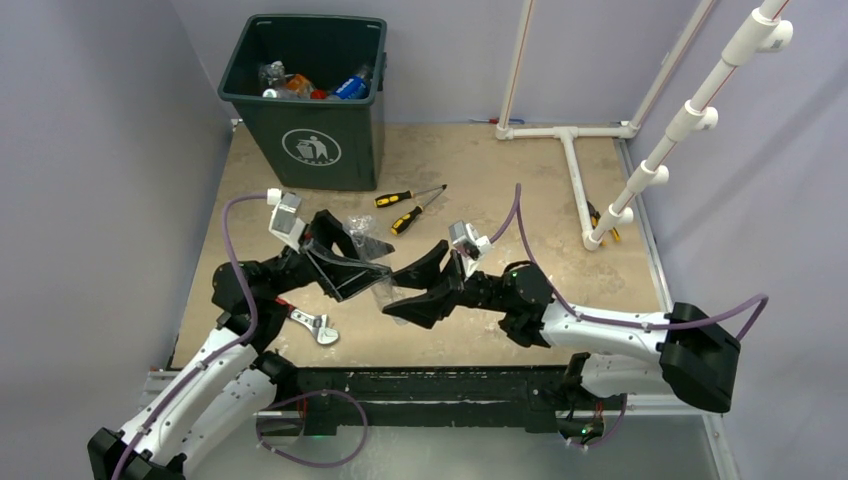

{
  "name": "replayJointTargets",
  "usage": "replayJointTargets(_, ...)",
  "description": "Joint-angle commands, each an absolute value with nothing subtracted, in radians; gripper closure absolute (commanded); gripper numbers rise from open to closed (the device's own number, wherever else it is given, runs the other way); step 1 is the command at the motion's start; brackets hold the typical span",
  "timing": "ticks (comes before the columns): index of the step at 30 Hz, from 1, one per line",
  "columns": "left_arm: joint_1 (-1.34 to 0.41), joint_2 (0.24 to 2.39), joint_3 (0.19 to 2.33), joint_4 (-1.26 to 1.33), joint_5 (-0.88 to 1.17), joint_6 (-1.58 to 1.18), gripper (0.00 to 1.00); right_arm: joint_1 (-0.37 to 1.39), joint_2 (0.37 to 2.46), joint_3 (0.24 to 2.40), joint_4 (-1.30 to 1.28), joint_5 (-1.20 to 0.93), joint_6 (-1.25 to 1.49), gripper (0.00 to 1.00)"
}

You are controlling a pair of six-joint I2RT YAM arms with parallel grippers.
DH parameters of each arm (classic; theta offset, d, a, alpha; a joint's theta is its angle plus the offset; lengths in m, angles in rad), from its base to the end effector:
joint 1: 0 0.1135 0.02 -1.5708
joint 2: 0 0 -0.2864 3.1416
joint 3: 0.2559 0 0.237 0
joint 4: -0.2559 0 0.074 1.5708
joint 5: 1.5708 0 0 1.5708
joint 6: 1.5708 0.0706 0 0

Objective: Put the plastic bottles in the bin
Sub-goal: Pick up the plastic bottle at the center of the board.

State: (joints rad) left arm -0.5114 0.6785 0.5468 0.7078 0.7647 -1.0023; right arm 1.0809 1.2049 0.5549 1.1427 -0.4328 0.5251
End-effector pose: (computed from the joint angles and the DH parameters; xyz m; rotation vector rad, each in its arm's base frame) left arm 0.0955 -0.1097 0.3907 0.5158 1.2471 -1.6887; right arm 0.0953 0.2416 0.3553 -0.7602 1.0424 1.6414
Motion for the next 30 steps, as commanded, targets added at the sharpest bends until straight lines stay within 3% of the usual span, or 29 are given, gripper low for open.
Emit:
replayJointTargets(1, -0.515, 0.658, 0.62, 0.639, 0.704, -0.943, 0.65, 1.092, 1.16, 0.635, 1.111, -0.456, 0.551, 0.6)
replayJointTargets(6, -0.515, 0.649, 0.686, 0.539, 0.636, -0.89, 0.8, 1.092, 1.102, 0.671, 0.963, -0.408, 0.538, 0.13)
replayJointTargets(8, -0.515, 0.643, 0.716, 0.482, 0.606, -0.854, 0.87, 1.092, 1.073, 0.683, 0.917, -0.388, 0.528, 0.02)
replayJointTargets(12, -0.515, 0.644, 0.788, 0.344, 0.48, -0.787, 1.0, 1.092, 0.998, 0.691, 0.804, -0.33, 0.517, 0.01)
replayJointTargets(18, -0.514, 0.727, 0.965, 0.172, 0.324, -0.643, 1.0, 1.092, 0.835, 0.689, 0.623, -0.227, 0.455, 0.01)
replayJointTargets(25, -0.514, 0.928, 1.296, -0.069, -0.096, -0.44, 1.0, 1.092, 0.697, 0.758, 0.377, -0.147, 0.324, 0.01)
replayJointTargets(30, -0.51, 1.065, 1.487, -0.017, -0.273, -0.324, 1.0, 1.092, 0.624, 0.691, 0.338, -0.037, 0.309, 0.01)
